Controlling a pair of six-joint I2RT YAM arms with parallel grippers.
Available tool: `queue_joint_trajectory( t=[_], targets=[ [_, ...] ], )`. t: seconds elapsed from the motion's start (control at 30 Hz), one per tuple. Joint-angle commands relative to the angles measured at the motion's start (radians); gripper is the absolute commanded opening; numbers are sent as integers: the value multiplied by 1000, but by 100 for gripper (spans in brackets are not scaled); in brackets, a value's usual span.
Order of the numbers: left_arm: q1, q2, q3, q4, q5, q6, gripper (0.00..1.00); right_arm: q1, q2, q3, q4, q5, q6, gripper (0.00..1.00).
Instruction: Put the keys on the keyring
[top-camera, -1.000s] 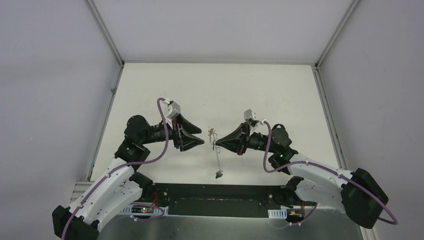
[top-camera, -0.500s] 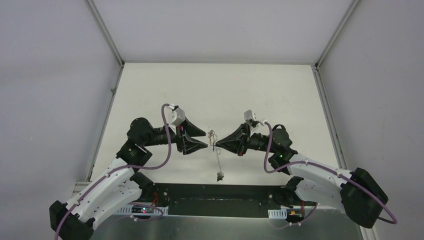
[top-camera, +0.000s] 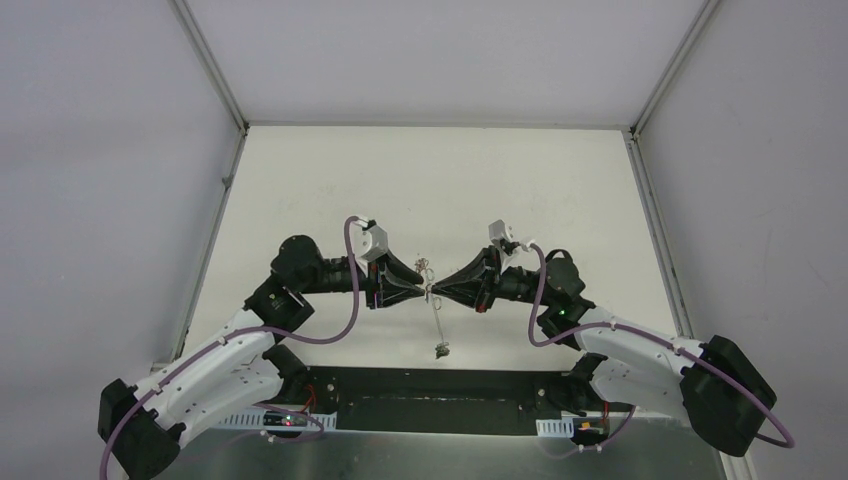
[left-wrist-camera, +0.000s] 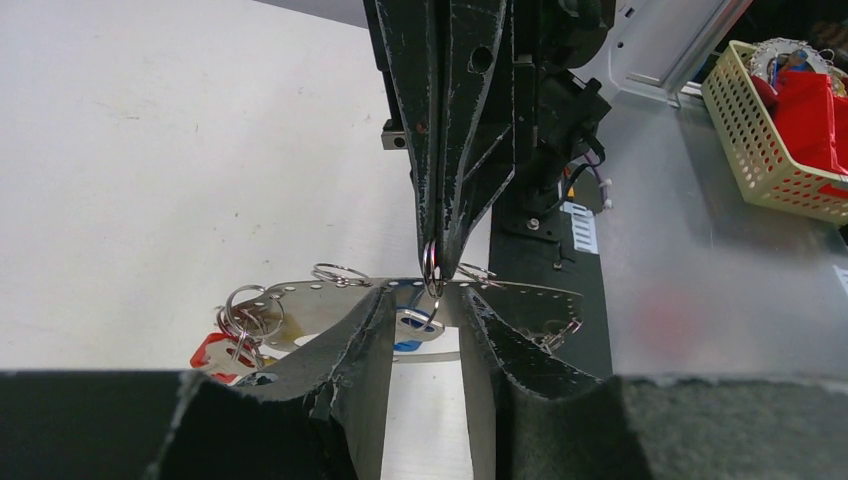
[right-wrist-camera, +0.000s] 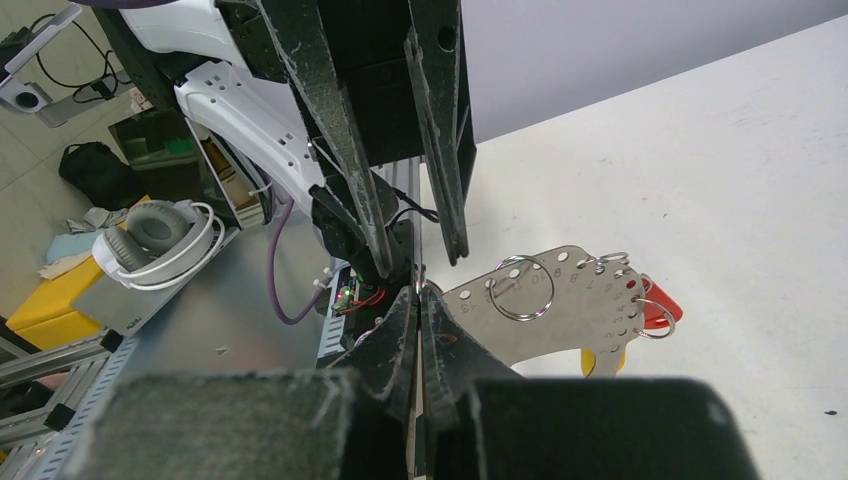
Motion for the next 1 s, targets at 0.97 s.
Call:
queue_joint_trajectory(
  t=[0.97],
  targets=[
    [-54,48,147,-151,-59,87,0,-5,-17,6,82,3,27,31]
  ],
)
